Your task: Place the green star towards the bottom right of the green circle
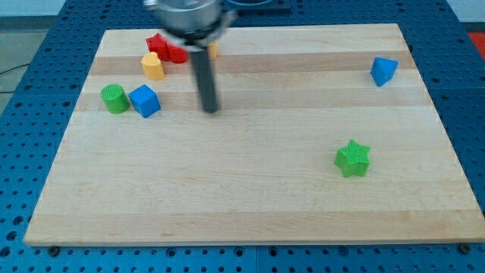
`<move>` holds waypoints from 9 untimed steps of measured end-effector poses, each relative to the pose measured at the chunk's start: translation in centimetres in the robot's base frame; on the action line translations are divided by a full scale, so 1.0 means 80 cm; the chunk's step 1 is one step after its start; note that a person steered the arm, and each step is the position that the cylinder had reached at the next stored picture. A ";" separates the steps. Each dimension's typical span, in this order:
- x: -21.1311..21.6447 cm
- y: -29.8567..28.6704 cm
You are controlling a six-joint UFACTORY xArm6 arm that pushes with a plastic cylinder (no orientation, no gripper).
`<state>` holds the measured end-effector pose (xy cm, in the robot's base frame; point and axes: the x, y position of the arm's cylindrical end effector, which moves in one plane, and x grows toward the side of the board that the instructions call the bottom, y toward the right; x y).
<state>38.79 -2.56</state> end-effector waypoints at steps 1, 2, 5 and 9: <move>-0.001 0.180; 0.081 0.302; 0.162 0.052; 0.150 -0.107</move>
